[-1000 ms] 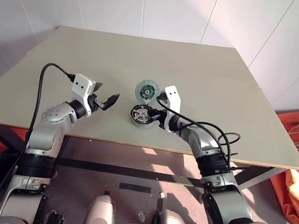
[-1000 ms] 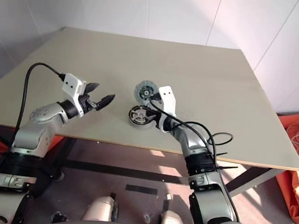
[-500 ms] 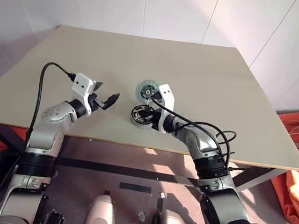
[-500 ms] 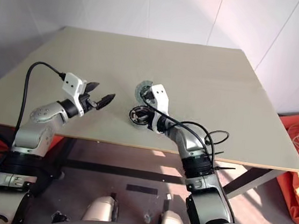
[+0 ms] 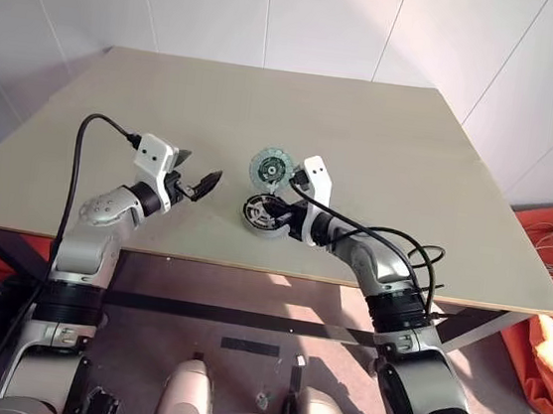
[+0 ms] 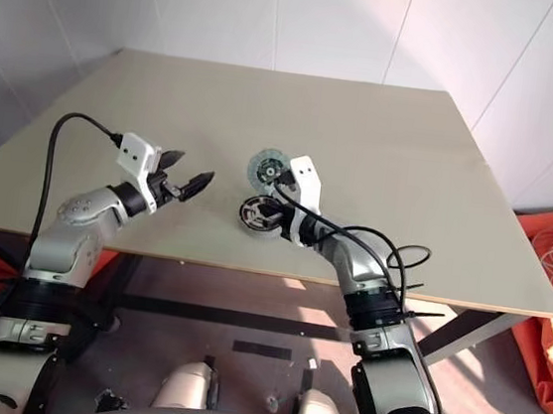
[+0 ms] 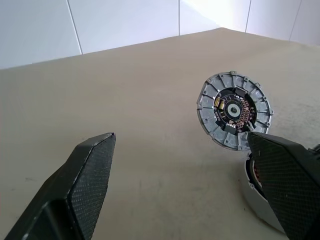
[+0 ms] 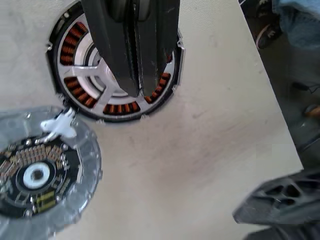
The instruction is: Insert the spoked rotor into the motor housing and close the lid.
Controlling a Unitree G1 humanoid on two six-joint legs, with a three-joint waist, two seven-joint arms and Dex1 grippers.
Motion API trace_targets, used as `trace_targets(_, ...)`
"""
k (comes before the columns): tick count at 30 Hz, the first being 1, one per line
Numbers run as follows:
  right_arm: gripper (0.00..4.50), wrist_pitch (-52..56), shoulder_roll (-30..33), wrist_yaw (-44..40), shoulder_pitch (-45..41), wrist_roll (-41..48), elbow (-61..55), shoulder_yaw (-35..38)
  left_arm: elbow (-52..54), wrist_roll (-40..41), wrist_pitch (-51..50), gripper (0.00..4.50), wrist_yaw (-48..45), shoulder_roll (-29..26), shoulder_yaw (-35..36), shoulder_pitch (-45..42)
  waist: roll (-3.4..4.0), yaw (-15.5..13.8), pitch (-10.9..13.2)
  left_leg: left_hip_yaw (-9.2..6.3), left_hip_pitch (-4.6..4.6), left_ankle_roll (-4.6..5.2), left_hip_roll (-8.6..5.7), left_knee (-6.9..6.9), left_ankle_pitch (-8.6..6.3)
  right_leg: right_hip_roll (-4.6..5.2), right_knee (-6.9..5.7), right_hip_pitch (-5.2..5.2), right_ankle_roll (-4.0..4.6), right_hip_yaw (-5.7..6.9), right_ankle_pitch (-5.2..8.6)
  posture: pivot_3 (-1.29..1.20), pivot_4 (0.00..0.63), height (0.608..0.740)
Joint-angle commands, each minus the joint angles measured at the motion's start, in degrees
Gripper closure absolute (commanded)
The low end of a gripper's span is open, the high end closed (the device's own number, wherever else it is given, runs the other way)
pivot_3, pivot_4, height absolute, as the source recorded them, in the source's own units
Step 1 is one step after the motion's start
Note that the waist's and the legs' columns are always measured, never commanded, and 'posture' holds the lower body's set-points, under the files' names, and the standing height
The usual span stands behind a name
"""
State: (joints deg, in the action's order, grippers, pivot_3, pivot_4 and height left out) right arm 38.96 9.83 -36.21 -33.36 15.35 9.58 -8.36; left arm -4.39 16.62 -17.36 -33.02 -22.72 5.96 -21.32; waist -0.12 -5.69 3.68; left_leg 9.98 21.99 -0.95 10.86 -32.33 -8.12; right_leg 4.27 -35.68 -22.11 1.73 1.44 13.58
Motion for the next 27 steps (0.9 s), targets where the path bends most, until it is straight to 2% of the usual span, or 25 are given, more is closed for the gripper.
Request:
trace_targets(1, 4.44, -3.0, 1.3, -2.1, -1.5, -0.5, -3.7, -1.2, 1.0, -0.1, 1.4, 0.00, 0.1, 0.0, 0.1, -1.5, 0.00, 0.0, 0.0, 0.00, 0.00, 0.00, 0.00, 0.00, 0.00, 0.00, 0.01, 0.00, 0.00, 0.00, 0.00, 0.00, 0.000, 0.740)
trace_targets(12, 4.44, -19.0, 15.9, -17.6, -2.4, -7.8, -4.8, -7.7, 0.7, -0.2, 1.6, 0.00, -0.2, 0.2, 0.0, -1.6, -0.01, -0.2, 0.0, 0.00, 0.02, 0.10, 0.00, -0.12, -0.06, 0.00, 0.00, 0.05, 0.00, 0.01, 0.00, 0.00, 0.000, 0.740)
trace_targets(15, 3.83, -23.0, 20.0, -23.4, -2.9, -9.2, -4.9, -9.6, 0.5, -0.2, 1.7, 0.00, -0.2, 0.3, -0.1, -1.7, -0.01, -0.2, 0.0, 0.01, 0.02, 0.18, 0.01, -0.19, -0.10, 0.00, -0.01, 0.06, 0.00, 0.00, 0.00, 0.00, 0.000, 0.740)
trace_targets(19, 2.47, -26.6, 22.5, -27.4, -3.7, -11.3, -3.6, -11.4, 0.3, -0.2, 1.8, 0.00, -0.3, 0.4, -0.1, -1.8, -0.01, 0.0, 0.0, 0.01, 0.01, 0.31, 0.05, -0.28, -0.18, -0.01, -0.02, 0.08, 0.03, 0.01, -0.01, 0.00, 0.000, 0.740)
trace_targets(25, 0.43, -33.5, 22.4, -30.0, -6.4, -14.9, -0.2, -13.2, 0.2, -0.1, 1.9, 0.00, -0.3, 0.5, -0.2, -1.8, -0.01, 0.1, 0.0, 0.01, 0.09, 0.45, 0.05, -0.46, -0.27, -0.01, -0.03, 0.09, 0.04, 0.00, -0.02, 0.00, 0.000, 0.740)
trace_targets(27, 0.43, -35.7, 22.3, -31.3, -8.0, -15.9, 1.5, -13.6, 0.2, -0.1, 1.9, 0.00, -0.3, 0.5, -0.3, -1.8, -0.01, 0.1, 0.0, 0.01, 0.08, 0.49, 0.06, -0.50, -0.29, -0.01, -0.03, 0.13, 0.04, 0.01, -0.02, 0.00, 0.000, 0.740)
